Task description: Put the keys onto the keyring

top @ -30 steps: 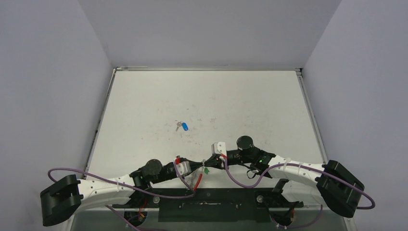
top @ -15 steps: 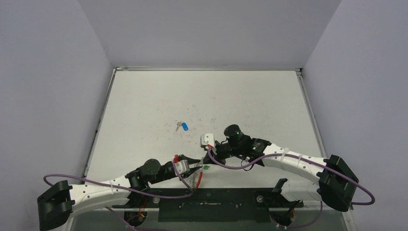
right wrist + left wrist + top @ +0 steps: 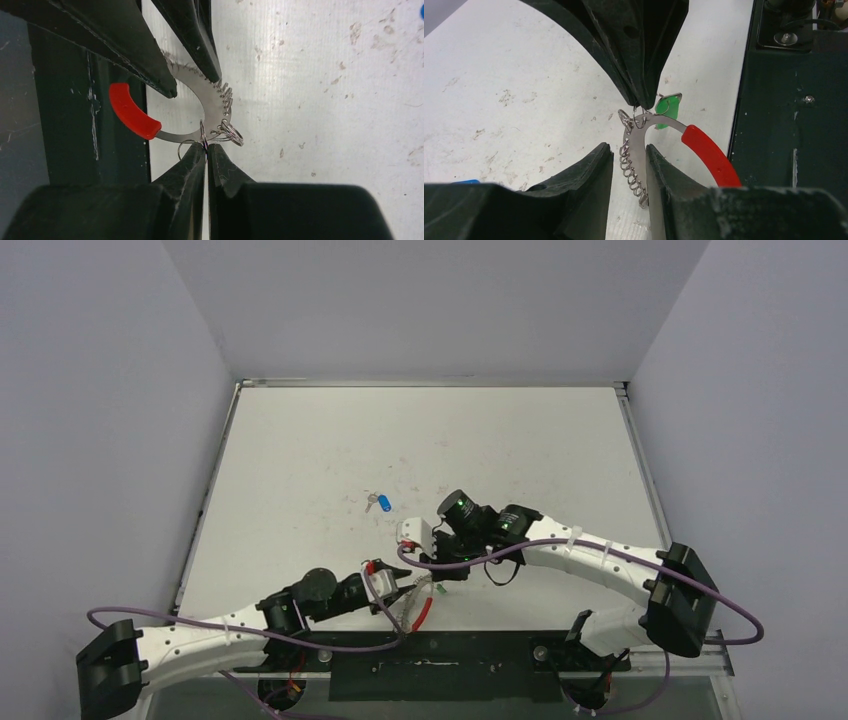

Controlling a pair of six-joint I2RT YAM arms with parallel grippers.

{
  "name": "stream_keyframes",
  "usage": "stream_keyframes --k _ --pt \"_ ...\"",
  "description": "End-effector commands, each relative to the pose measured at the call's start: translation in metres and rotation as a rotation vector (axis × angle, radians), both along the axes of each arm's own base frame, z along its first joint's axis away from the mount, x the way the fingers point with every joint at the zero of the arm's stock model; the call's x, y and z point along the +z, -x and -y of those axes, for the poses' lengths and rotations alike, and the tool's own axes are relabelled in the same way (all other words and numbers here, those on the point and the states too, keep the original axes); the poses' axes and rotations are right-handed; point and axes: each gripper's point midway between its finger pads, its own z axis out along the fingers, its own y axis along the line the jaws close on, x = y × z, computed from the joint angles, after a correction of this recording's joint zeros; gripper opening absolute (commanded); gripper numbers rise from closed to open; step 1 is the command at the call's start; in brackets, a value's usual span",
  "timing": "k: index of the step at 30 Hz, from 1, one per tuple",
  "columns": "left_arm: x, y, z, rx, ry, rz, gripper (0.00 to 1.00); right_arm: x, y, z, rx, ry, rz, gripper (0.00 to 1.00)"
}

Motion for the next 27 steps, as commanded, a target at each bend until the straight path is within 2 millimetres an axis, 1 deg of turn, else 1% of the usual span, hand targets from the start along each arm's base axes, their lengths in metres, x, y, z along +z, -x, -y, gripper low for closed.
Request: stream_keyframes --k 1,4,8,13,17,22,24,27 --pt "0.029 -0.002 0.016 -0.031 0.074 0.056 0.29 -0.003 -0.001 0.009 -0.013 0.125 0.007 0.00" --pt "0.023 -0.002 0.024 -0.053 0.071 0.057 0.29 -0.001 0.001 0.004 -0.009 0.121 -0.013 0.00" --pt "0.020 0.000 0.034 -0.082 0.079 0.052 0.29 0.005 0.004 -0.005 0.005 0.070 -0.020 0.00" --pt "0.018 -0.001 0.039 -0.085 0.090 0.050 0.30 0.010 0.008 -0.012 0.018 0.020 -0.032 0.00" --pt "0.019 -0.001 0.043 -0.089 0.097 0.048 0.30 0.008 0.010 -0.013 0.021 0.016 -0.044 0.00" --pt "0.013 0.001 0.046 -0.102 0.079 0.038 0.16 0.011 0.010 -0.015 0.024 -0.001 -0.039 0.00" --pt "0.010 0.001 0.046 -0.104 0.066 0.033 0.13 0.012 0.010 -0.016 0.026 -0.009 -0.037 0.00" --pt "0.008 0.002 0.047 -0.109 0.054 0.029 0.13 0.013 0.010 -0.018 0.030 -0.020 -0.038 0.00"
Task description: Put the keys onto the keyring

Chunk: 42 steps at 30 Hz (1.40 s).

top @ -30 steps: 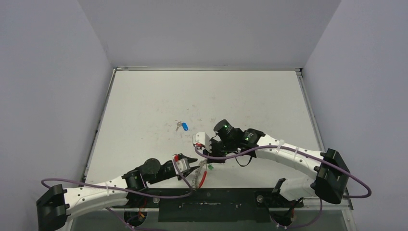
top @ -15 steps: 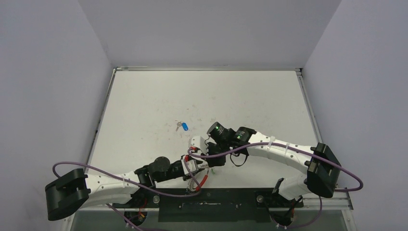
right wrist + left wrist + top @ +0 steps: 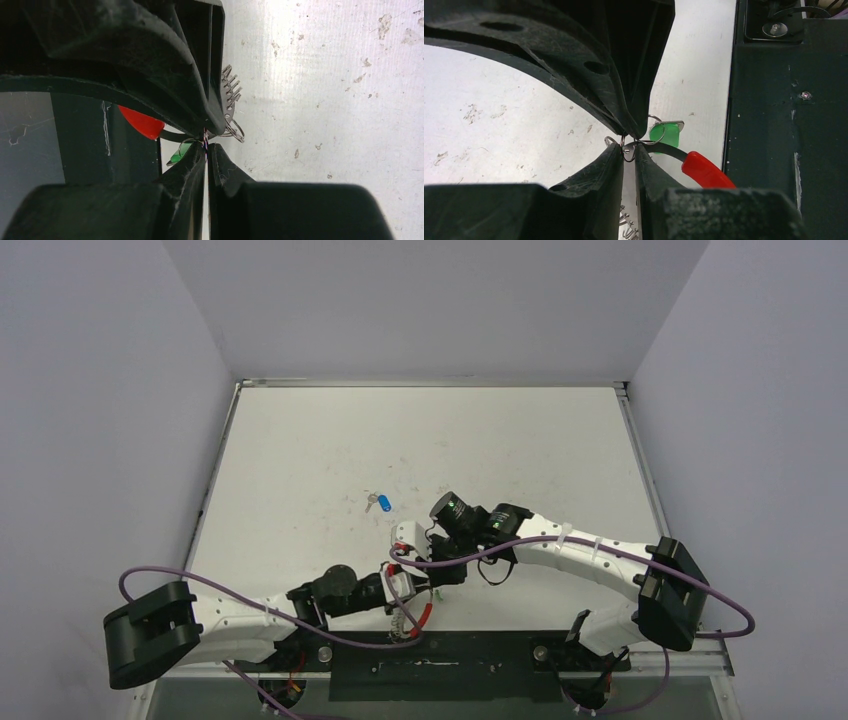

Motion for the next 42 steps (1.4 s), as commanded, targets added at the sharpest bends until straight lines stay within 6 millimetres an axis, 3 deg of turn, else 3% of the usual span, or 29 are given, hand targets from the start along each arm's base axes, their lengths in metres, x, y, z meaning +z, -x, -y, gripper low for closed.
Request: stream_keyframes --k 1,4,13,15,19,25,27,30,32,34,36,42 --pt "0.030 -0.001 0.015 -0.026 0.080 0.031 0.11 0.022 0.000 -0.017 0.018 -0.110 0.022 0.00" --pt "0.030 -0.001 0.016 -0.029 0.070 0.031 0.00 0.022 -0.001 -0.018 0.019 -0.110 0.022 0.00" --pt "0.022 -0.005 0.009 0.007 0.023 0.014 0.00 0.024 -0.002 -0.019 0.026 -0.143 0.044 0.00" --pt "0.021 -0.006 0.007 0.016 0.010 0.016 0.19 0.026 -0.001 -0.019 0.030 -0.152 0.048 0.00" --pt "0.025 -0.008 0.005 0.028 0.013 0.026 0.25 0.027 -0.001 -0.020 0.032 -0.156 0.046 0.00" --pt "0.025 -0.008 0.010 0.014 0.012 0.031 0.10 0.026 0.000 -0.021 0.035 -0.154 0.039 0.00" --pt "0.022 -0.008 0.011 0.011 0.000 0.028 0.09 0.027 0.000 -0.021 0.037 -0.157 0.039 0.00" --pt "0.019 -0.008 0.012 0.011 -0.011 0.023 0.19 0.028 0.000 -0.021 0.036 -0.162 0.039 0.00" --pt "0.019 -0.008 0.014 0.008 -0.016 0.023 0.19 0.029 0.000 -0.022 0.036 -0.165 0.042 0.00" --pt "0.017 -0.008 0.015 0.003 -0.030 0.019 0.13 0.029 0.000 -0.021 0.036 -0.164 0.042 0.00" --pt "0.015 -0.007 0.016 -0.009 -0.048 0.013 0.00 0.029 0.000 -0.021 0.035 -0.163 0.042 0.00" --pt "0.012 -0.005 0.016 -0.019 -0.067 -0.004 0.00 0.026 -0.002 -0.021 0.026 -0.164 0.048 0.00"
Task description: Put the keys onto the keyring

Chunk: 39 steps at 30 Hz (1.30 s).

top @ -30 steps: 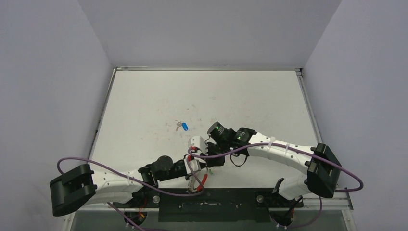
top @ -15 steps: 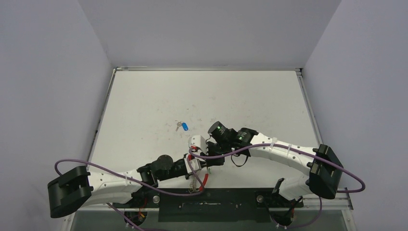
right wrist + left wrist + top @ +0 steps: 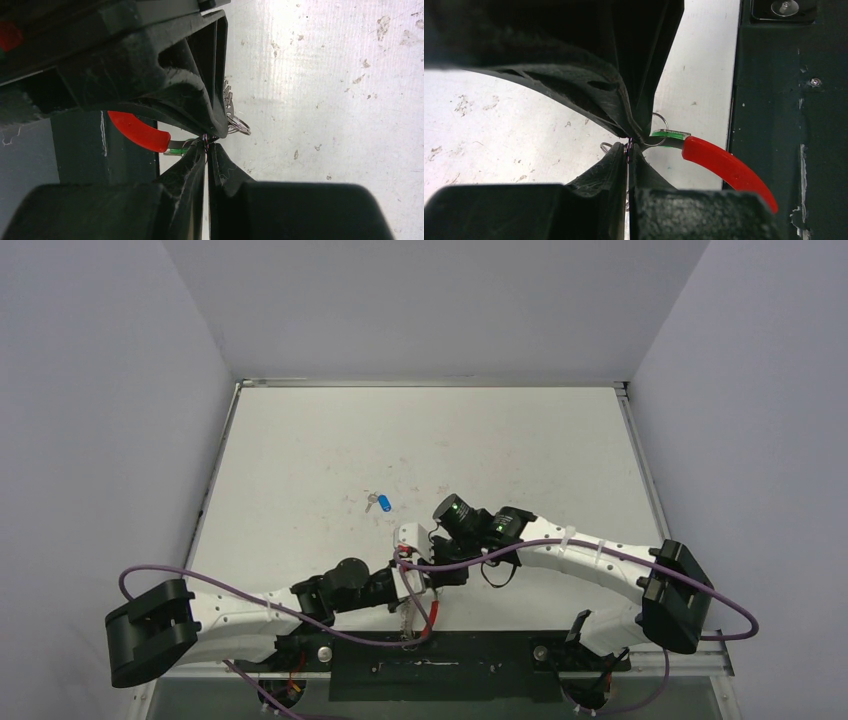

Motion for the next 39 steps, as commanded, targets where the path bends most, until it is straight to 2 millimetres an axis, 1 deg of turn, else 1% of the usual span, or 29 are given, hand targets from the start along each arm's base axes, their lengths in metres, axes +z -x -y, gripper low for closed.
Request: stream_keyframes --k 1,2,3,4,8,10,12,15,19,23,29,33,36,39 --pt "0.018 0.000 0.011 -0.017 0.036 0.011 0.00 0.028 -0.003 -0.022 0.017 -0.143 0.035 0.00" --pt "0.019 -0.001 0.010 -0.013 0.044 0.011 0.00 0.028 -0.005 -0.022 0.011 -0.145 0.038 0.00" --pt "0.019 0.000 0.009 -0.010 0.048 0.011 0.00 0.028 -0.006 -0.021 0.001 -0.146 0.040 0.02" --pt "0.020 -0.001 0.008 -0.005 0.060 0.012 0.00 0.028 -0.008 -0.021 -0.006 -0.149 0.042 0.07" --pt "0.030 -0.001 0.005 0.012 0.133 0.024 0.00 0.035 -0.018 -0.019 -0.055 -0.196 0.059 0.33" --pt "0.031 0.000 0.001 0.020 0.152 0.028 0.00 0.041 -0.022 -0.017 -0.082 -0.241 0.059 0.43" --pt "0.032 0.001 -0.002 0.024 0.165 0.030 0.00 0.048 -0.026 -0.013 -0.102 -0.300 0.060 0.49" --pt "0.036 0.001 -0.006 0.031 0.193 0.040 0.00 0.055 -0.023 -0.009 -0.099 -0.383 0.055 0.55" --pt "0.042 0.003 -0.011 0.033 0.231 0.059 0.00 0.059 -0.018 -0.008 -0.085 -0.445 0.031 0.55" --pt "0.044 0.005 -0.013 0.024 0.243 0.069 0.00 0.056 -0.013 -0.009 -0.077 -0.444 -0.020 0.51" --pt "0.044 0.006 -0.013 0.022 0.240 0.068 0.00 0.051 -0.015 -0.012 -0.102 -0.435 -0.049 0.50" --pt "0.044 0.006 -0.013 0.022 0.240 0.069 0.00 0.042 -0.015 -0.012 -0.115 -0.409 -0.081 0.45" --pt "0.043 0.005 -0.014 0.022 0.238 0.070 0.00 0.033 -0.015 -0.012 -0.128 -0.383 -0.095 0.44" --pt "0.044 0.005 -0.013 0.023 0.238 0.070 0.00 0.028 -0.016 -0.014 -0.139 -0.377 -0.113 0.42"
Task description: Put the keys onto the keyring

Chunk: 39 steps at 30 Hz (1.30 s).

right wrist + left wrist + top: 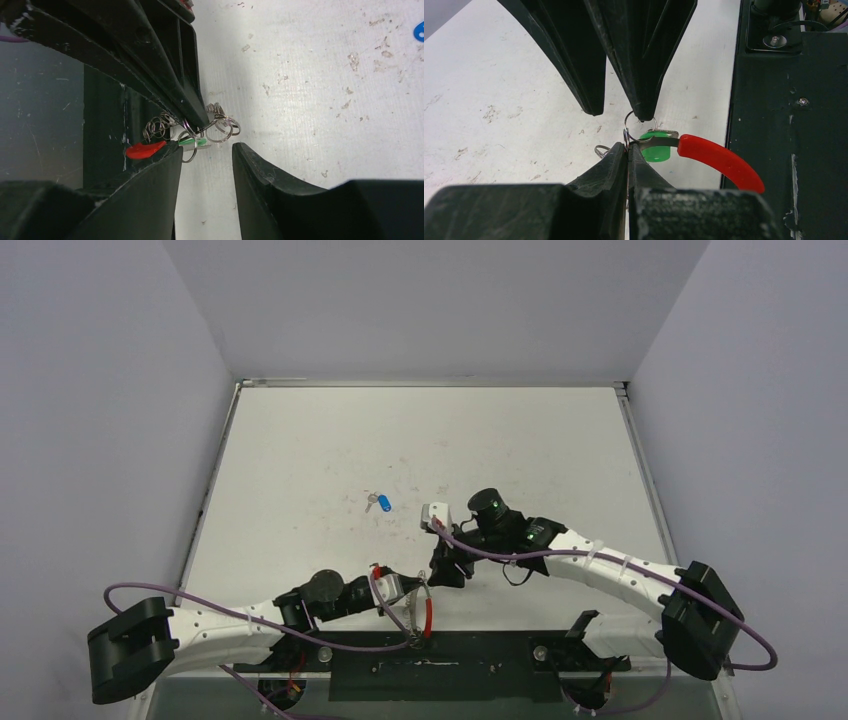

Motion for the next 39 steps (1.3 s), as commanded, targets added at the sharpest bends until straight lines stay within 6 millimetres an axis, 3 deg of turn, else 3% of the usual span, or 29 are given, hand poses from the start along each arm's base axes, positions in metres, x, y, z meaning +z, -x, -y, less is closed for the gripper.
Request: stream_keyframes --k 1,6,10,25,33,39 --pt "0.024 0.000 0.005 -0.004 0.082 0.027 0.00 0.001 -0.004 -0.007 -0.001 -0.035 -0.009 0.40" --pt "0.024 0.000 0.005 -0.006 0.081 0.029 0.00 -0.005 -0.004 -0.007 0.007 -0.009 -0.018 0.24" --pt "0.024 0.000 0.005 -0.007 0.078 0.030 0.00 -0.009 -0.003 -0.006 0.017 0.008 -0.028 0.00" --pt "0.027 0.001 0.004 -0.008 0.088 0.035 0.00 -0.025 -0.011 0.003 -0.008 0.066 0.021 0.00" --pt "0.029 0.002 0.004 -0.011 0.093 0.037 0.00 -0.033 -0.012 -0.004 0.008 0.035 0.019 0.00" --pt "0.028 0.002 0.003 -0.010 0.092 0.037 0.00 -0.026 -0.009 -0.012 0.037 -0.038 0.030 0.00"
